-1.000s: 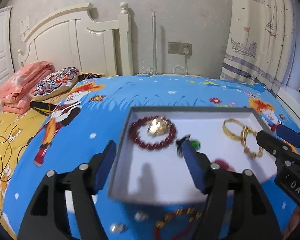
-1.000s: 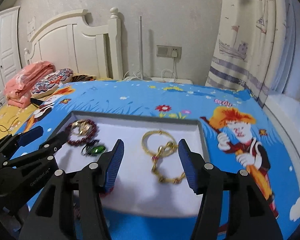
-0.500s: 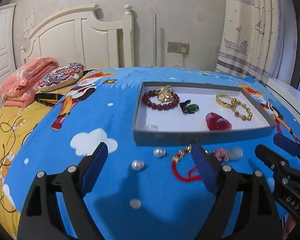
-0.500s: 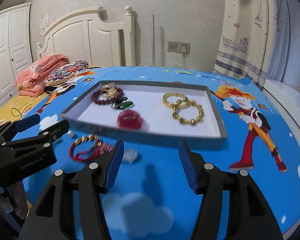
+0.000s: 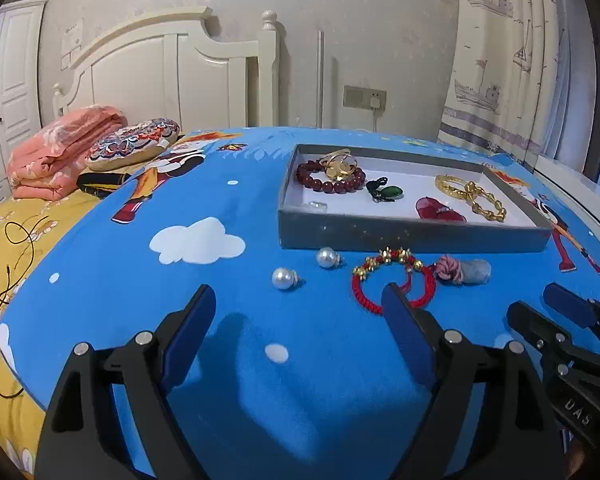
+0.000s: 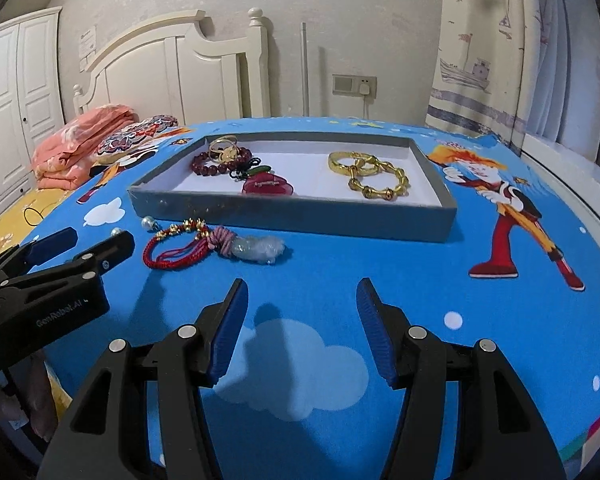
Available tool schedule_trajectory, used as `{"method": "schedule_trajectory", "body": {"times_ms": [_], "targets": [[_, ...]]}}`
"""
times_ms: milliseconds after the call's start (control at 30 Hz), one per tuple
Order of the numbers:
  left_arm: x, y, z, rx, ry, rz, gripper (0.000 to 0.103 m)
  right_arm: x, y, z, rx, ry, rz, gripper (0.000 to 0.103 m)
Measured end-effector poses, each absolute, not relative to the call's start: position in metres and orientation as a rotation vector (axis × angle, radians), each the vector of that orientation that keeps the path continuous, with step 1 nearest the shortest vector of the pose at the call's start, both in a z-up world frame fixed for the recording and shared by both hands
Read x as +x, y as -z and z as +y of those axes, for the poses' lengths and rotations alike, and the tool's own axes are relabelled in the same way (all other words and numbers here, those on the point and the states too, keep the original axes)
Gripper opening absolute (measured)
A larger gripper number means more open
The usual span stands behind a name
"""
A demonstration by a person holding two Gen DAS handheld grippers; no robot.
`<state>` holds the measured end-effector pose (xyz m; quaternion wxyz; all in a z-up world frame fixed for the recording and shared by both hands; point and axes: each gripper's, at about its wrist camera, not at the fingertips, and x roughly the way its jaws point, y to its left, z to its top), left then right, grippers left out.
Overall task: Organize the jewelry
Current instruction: 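Move the right tool to the jade pendant while the left tool approaches the red cord bracelet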
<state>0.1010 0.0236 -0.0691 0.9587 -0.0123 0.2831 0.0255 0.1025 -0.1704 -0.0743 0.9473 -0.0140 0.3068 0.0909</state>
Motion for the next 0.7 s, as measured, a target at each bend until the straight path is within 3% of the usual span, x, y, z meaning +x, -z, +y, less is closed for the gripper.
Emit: {"method": "schedule_trajectory", "body": {"times_ms": [233, 700], "targets": [[0.087, 0.079, 0.018, 0.003, -0.051, 0.563, 0.082, 0.097, 0.074, -0.171, -0.028, -0.196, 0.609, 0.054], [0.118, 0.063, -0.010, 0.001, -0.046, 0.618, 0.066, 0.090, 0.065, -0.178, -0.023, -0.185, 0.559, 0.054]]}}
